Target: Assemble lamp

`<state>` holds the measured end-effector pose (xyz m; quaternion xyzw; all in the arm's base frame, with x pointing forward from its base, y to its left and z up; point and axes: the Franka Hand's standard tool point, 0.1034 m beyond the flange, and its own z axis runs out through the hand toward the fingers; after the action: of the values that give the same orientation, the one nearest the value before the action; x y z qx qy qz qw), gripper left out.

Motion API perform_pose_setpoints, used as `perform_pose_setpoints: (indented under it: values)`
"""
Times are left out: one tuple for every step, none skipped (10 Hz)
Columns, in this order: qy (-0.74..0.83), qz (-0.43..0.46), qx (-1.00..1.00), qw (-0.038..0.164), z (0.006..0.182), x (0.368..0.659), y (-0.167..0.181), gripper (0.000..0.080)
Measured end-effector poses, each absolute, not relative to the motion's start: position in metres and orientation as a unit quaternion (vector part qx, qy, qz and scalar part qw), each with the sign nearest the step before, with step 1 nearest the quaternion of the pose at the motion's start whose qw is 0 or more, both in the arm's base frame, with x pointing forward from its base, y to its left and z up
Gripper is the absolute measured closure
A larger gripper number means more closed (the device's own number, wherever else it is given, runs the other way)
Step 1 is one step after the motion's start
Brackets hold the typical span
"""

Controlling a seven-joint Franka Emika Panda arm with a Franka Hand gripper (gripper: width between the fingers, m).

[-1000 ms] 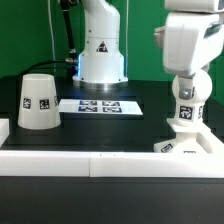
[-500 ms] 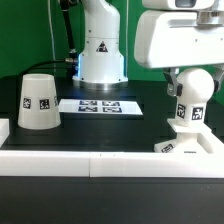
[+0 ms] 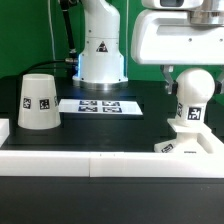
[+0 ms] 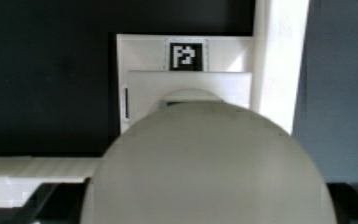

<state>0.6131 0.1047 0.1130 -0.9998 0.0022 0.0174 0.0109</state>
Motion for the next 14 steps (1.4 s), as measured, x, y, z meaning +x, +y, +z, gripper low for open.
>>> perform_pose_setpoints:
  values:
    - [0.035, 0.018, -0.999, 0.01, 0.1131, 0.6131, 0.1048, 0.0219]
    - [0.081, 0.019, -0.996, 0.012, 0.1131, 0.6132, 0.1044, 0.0219]
    - [0.148, 0.021, -0.989, 0.017, 0.1131, 0.6135, 0.1032, 0.0219]
    - [0.211, 0.025, -0.977, 0.024, 0.113, 0.6132, 0.1038, 0.0219]
    - [0.272, 0.029, -0.961, 0.029, 0.1128, 0.6132, 0.103, 0.0219]
    - [0.311, 0.032, -0.95, 0.028, 0.1132, 0.6123, 0.1052, 0.0219]
    - [0.339, 0.033, -0.94, 0.027, 0.1133, 0.6123, 0.1054, 0.0219]
    - [0.361, 0.034, -0.931, 0.028, 0.1133, 0.6123, 0.1057, 0.0219]
    - [0.396, 0.036, -0.917, 0.028, 0.1134, 0.6123, 0.1059, 0.0219]
    - [0.42, 0.037, -0.906, 0.028, 0.1134, 0.6123, 0.1063, 0.0219]
    - [0.441, 0.038, -0.896, 0.028, 0.1135, 0.6123, 0.1067, 0.0219]
    - [0.474, 0.04, -0.879, 0.029, 0.1138, 0.6126, 0.1076, 0.0219]
    - [0.523, 0.043, -0.851, 0.032, 0.1145, 0.6132, 0.108, 0.0219]
    - [0.576, 0.045, -0.816, 0.035, 0.1151, 0.6148, 0.1068, 0.0219]
